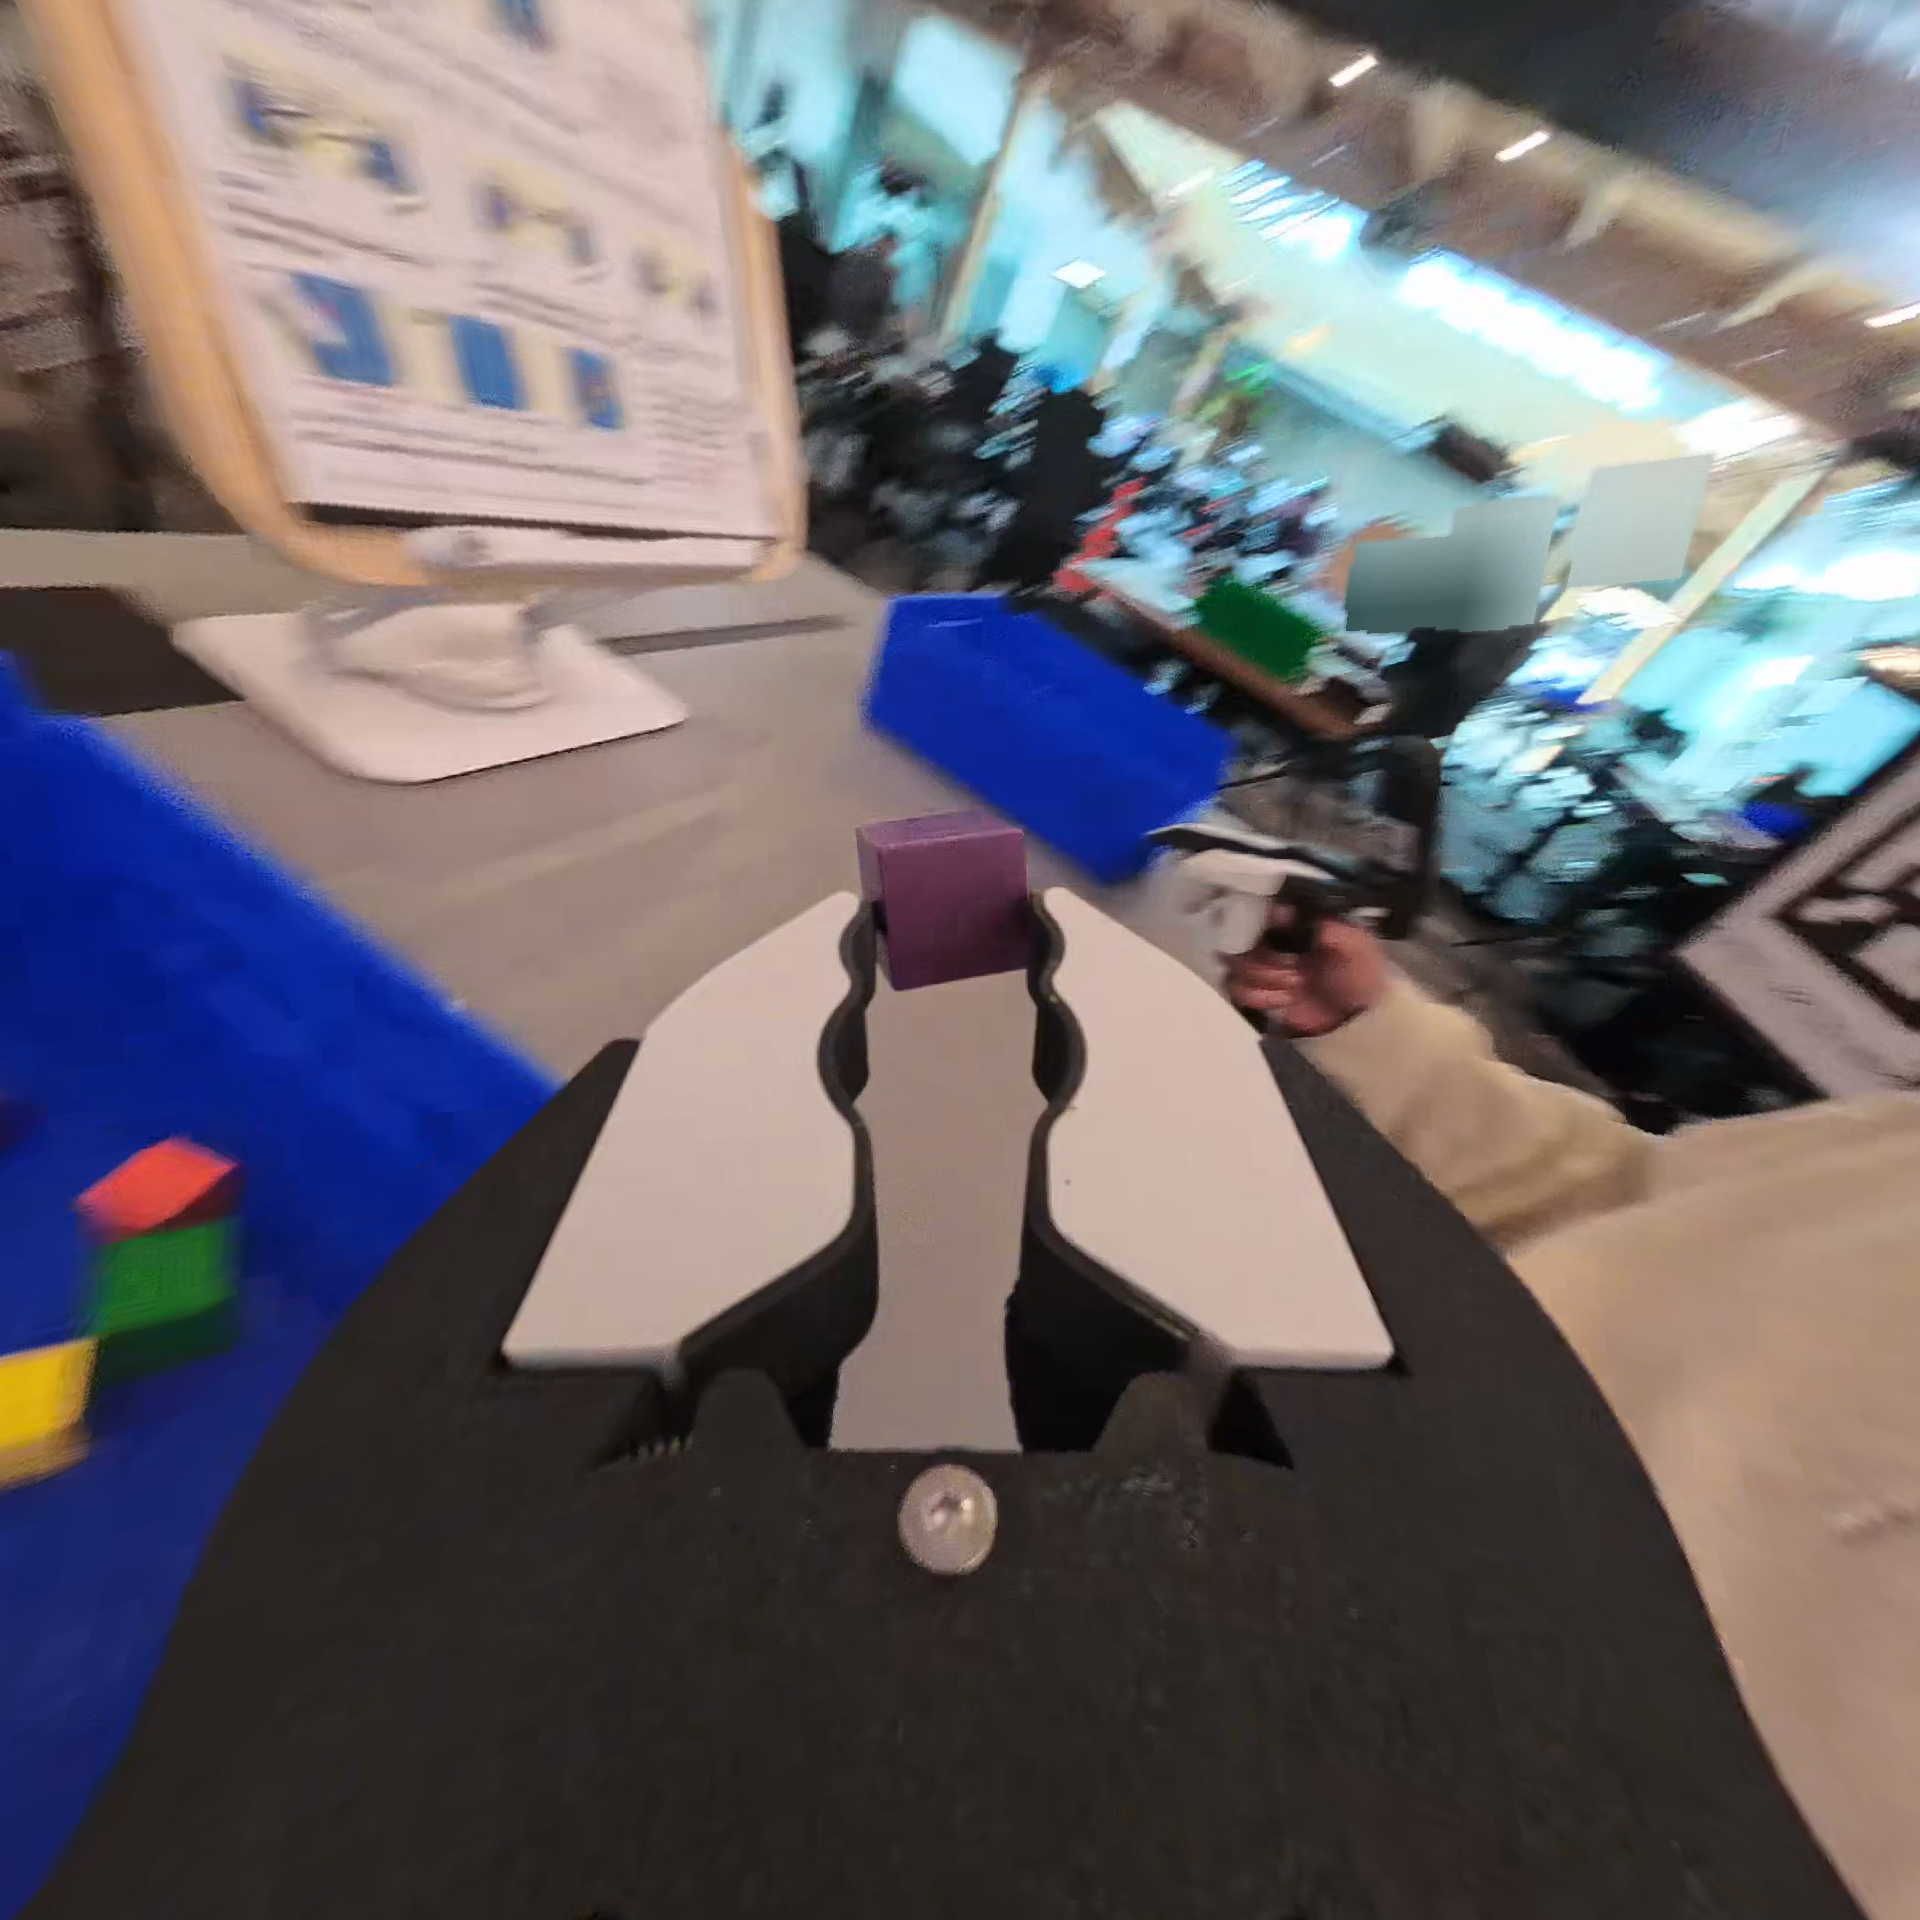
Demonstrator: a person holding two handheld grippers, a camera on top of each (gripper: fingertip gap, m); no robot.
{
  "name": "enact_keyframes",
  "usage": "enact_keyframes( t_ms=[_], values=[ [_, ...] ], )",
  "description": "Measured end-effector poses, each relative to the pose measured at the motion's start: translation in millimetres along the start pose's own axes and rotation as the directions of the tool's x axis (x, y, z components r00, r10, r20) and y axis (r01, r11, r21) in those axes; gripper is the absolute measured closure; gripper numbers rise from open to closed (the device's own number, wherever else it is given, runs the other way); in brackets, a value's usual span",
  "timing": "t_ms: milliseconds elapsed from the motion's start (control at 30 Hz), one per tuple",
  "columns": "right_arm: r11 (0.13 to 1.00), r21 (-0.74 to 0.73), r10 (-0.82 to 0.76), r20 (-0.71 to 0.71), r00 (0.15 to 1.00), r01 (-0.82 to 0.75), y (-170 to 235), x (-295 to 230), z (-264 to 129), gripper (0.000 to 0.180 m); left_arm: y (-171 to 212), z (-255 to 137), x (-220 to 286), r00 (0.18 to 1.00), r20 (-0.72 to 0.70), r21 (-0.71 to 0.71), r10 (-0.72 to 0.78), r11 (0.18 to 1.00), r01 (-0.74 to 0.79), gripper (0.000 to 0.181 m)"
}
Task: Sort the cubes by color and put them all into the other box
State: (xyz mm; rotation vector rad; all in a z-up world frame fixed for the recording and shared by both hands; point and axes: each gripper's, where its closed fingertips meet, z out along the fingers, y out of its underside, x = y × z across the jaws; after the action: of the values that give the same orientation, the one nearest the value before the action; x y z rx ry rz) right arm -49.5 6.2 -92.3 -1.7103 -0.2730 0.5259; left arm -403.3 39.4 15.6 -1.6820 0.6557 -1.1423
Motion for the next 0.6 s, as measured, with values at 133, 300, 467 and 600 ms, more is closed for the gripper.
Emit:
enact_keyframes(
  t_ms=[133,300,467,600],
  values=[
    [0.971,-0.041,0.239,0.236,0.942,-0.236,1,-18,3,0.134,26,29,32,0.971,-0.240,0.028,-0.021,0.999,0.028,0.154],
    [0.904,-0.177,0.398,0.677,0.619,-0.388,-33,-95,-1,0.137,28,81,86,0.857,-0.514,-0.022,-0.048,0.999,0.043,0.154],
    [0.951,-0.195,0.304,0.747,0.592,-0.242,-35,-134,27,0.134,39,142,128,0.747,-0.656,-0.131,-0.110,0.991,0.030,0.154],
    [0.950,-0.172,0.296,0.759,0.580,-0.261,-38,-136,34,0.134,58,173,135,0.735,-0.662,-0.195,-0.143,0.981,0.016,0.154]
  ],
)
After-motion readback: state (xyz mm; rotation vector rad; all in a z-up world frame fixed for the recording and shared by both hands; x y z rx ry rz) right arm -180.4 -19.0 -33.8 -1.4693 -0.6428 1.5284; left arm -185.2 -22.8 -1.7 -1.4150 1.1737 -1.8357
